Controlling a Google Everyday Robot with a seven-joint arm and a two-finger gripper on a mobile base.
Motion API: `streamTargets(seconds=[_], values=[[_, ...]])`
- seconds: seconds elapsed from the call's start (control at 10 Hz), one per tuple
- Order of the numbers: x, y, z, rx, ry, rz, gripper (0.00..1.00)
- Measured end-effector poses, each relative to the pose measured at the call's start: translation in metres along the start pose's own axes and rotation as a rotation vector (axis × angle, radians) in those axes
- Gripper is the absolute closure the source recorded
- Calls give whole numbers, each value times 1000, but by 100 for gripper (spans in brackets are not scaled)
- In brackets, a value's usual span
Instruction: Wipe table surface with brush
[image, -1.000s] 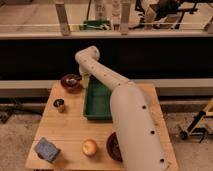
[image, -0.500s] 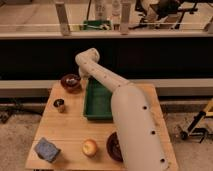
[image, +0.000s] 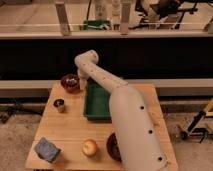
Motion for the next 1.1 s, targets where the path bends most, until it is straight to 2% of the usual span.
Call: streamTargets(seconds=[0.7, 0.8, 1.1], values=[[6, 2, 21, -1, -24, 13, 20], [6, 2, 23, -2, -28, 12, 22], [7, 2, 26, -6, -41, 5, 51]])
